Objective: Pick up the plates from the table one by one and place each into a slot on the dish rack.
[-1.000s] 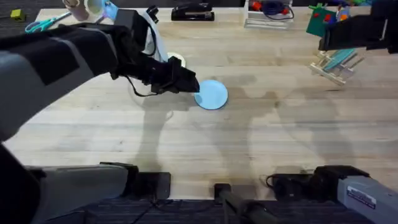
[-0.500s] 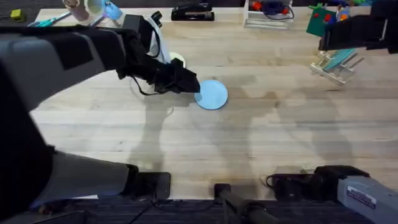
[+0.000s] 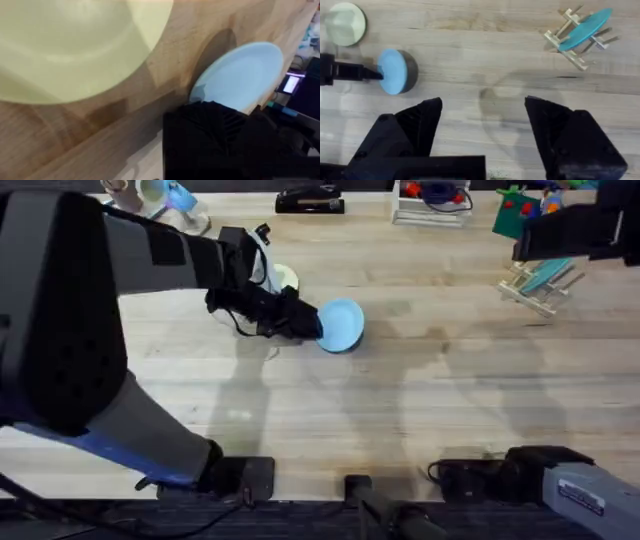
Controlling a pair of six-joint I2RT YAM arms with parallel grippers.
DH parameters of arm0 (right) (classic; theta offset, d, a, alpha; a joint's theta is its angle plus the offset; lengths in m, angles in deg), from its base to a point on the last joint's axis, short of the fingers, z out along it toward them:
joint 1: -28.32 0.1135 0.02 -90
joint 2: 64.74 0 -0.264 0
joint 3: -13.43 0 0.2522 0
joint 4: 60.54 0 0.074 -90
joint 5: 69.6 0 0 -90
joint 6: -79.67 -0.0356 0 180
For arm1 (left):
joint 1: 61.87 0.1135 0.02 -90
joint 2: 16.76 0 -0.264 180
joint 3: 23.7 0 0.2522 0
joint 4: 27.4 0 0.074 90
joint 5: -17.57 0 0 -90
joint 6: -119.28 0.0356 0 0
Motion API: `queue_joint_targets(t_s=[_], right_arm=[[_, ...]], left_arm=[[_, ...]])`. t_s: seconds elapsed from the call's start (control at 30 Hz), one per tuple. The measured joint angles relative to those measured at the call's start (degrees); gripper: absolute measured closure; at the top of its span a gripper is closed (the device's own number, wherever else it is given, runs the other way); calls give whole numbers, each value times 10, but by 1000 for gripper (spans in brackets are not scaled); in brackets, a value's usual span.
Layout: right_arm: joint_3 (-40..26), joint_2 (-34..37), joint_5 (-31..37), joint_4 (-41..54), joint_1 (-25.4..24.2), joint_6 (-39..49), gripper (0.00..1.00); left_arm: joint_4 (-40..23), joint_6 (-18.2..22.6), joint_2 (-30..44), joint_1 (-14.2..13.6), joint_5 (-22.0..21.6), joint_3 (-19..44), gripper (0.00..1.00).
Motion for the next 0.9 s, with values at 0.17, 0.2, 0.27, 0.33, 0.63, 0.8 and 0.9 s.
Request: queue_joint_targets(t_s=[0.17, 0.2, 0.27, 0.33, 0.63, 0.8, 0.9], right_arm=[[0, 0, 0, 0, 0, 0, 8], [0, 0, 0, 0, 0, 0, 8], [0, 0, 0, 0, 0, 0, 8], [0, 0, 0, 0, 0, -1, 8], [-4, 57, -39, -2, 0, -6, 8], [-4, 126, -81, -3, 0, 6, 7], [-4, 161, -101, -15, 0, 8, 7]], left_arm=[[0, 0, 1, 0, 2, 1, 960], [0, 0, 1, 0, 2, 1, 960], [0, 0, 1, 0, 2, 1, 960], [0, 0, 1, 0, 2, 1, 960], [0, 0, 1, 0, 2, 1, 961], [0, 0, 1, 0, 2, 1, 960], [0, 0, 1, 0, 2, 1, 960]])
